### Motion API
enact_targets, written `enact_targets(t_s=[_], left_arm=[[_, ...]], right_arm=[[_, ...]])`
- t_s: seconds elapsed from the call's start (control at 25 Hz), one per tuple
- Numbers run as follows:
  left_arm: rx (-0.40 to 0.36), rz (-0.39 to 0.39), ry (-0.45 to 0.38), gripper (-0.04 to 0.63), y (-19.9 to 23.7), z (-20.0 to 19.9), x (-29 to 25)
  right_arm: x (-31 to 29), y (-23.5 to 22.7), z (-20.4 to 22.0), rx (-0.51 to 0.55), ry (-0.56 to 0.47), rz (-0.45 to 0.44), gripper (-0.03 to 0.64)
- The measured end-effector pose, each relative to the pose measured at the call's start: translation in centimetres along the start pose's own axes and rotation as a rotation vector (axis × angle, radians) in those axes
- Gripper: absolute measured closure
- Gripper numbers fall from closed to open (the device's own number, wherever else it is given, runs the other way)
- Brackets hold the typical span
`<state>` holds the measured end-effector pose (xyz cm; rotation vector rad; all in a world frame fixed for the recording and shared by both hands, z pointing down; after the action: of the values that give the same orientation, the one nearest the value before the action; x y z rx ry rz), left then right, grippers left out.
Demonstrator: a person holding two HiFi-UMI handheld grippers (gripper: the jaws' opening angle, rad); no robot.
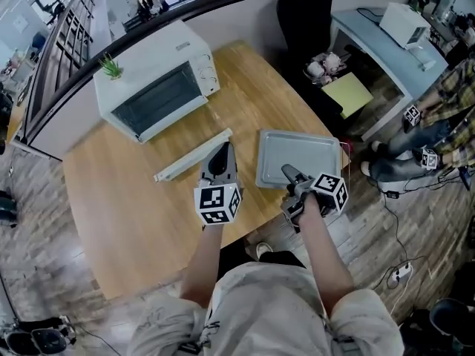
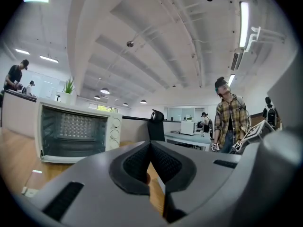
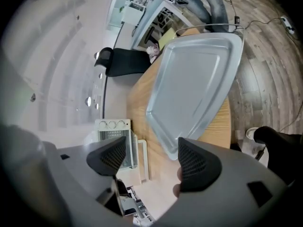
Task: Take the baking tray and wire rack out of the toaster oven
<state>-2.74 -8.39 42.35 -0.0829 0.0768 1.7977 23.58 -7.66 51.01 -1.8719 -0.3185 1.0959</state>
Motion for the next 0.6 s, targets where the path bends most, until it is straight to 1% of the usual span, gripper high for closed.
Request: enact_targets(t_s=[0.2,0.36,0.48,0.6], left_arm=[[-0.005,-0.089,0.010,0.581,1.6,-0.1,3.1],[0.000,-0.183,0.016,0.581,3.3,-0.4,6.1],[0.001,-0.243,0.014,0.581,4.6,-1.1,8.3],[0.009,-0.297,0.015,0.581,6.1,-1.6,10.9]], right_arm=[[-0.8,3.1,1.4,0.145,0.040,-0.062,0.259],[-1.5,5.1,2.2,0.248,0.080,-0.099,0.265],[-1.6,6.8,2.6,0.368,0.076,-0.132,0.268],[-2.2,8.2,4.1,0.492,0.087,-0.161,0.285]])
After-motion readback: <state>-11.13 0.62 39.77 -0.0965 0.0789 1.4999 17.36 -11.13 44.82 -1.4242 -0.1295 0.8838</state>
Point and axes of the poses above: the fingertips, and each gripper's own axes: x backward along the fingers, y to its left, z out of its underside, the point moved 10 cm from there along x, backward along the fingers, and after that the axes turned 6 degrees about -x, right-handed, at the moved point
